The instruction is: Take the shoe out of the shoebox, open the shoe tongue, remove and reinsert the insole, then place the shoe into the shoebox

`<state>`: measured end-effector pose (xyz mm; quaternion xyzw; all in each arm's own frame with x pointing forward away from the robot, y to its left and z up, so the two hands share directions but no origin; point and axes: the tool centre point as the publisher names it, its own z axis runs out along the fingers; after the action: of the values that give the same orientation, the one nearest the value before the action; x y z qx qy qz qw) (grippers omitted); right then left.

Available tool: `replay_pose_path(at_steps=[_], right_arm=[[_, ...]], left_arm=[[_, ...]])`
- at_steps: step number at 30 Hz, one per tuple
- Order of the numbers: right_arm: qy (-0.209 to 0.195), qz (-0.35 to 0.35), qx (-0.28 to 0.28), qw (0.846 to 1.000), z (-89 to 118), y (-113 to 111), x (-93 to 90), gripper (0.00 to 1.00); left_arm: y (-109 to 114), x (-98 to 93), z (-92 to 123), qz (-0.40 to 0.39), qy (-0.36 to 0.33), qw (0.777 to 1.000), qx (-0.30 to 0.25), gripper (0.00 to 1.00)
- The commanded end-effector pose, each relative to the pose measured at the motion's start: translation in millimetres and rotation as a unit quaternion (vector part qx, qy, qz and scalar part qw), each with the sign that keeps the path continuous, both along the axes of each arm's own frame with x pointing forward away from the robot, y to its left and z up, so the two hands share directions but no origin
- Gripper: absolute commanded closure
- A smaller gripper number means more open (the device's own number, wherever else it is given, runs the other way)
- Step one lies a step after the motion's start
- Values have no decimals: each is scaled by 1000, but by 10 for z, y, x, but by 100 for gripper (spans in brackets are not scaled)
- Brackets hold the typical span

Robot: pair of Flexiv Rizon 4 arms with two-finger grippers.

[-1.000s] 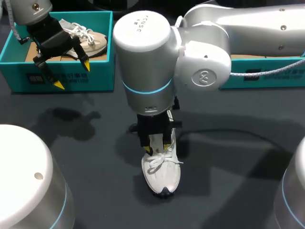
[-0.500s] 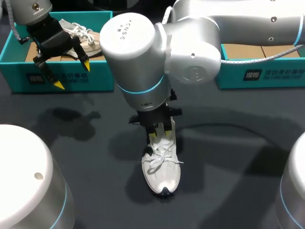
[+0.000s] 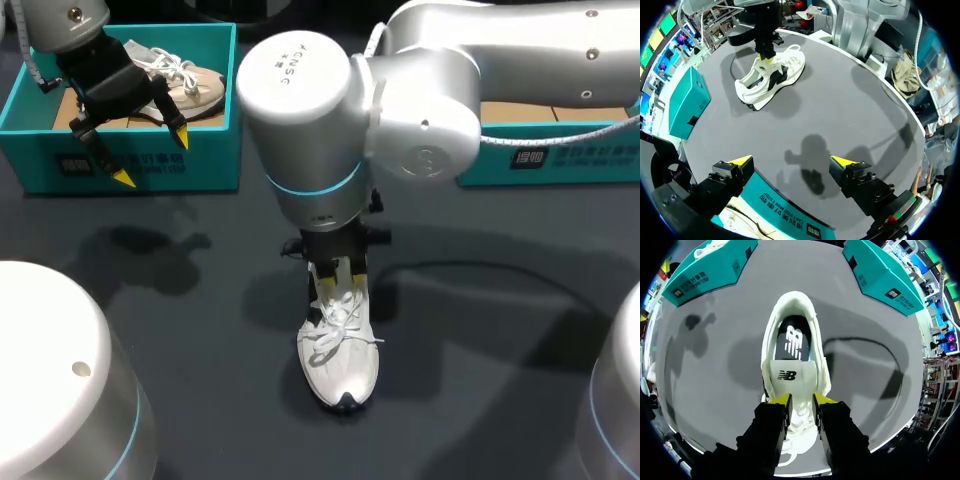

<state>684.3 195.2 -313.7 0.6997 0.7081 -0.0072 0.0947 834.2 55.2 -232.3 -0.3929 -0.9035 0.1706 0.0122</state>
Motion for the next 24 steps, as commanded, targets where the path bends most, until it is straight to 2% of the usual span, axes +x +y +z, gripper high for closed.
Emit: replay_pose_path(at_steps=[1, 7, 12, 15, 19, 22, 24], right_arm=[[-14, -17, 1, 1000, -77, 11, 12, 74], [17, 12, 19, 1000, -338, -45, 272, 73], [27, 27, 38, 999, -439, -63, 334, 74], [14, 33, 26, 999, -276, -53, 300, 73], [-15, 62, -3, 998, 42, 2, 249, 71], [-24, 142, -15, 990, 211, 24, 280, 61], [-27, 235, -12, 972, 271, 44, 331, 53]], left_arm=[[4, -3, -2, 0, -1, 1000, 1, 0], [4, -3, -2, 0, -1, 1000, 1, 0], [4, -3, -2, 0, -1, 1000, 1, 0], [4, -3, -2, 0, -1, 1000, 1, 0], [4, -3, -2, 0, -1, 1000, 1, 0], [4, -3, -2, 0, -1, 1000, 1, 0], [4, -3, -2, 0, -1, 1000, 1, 0]])
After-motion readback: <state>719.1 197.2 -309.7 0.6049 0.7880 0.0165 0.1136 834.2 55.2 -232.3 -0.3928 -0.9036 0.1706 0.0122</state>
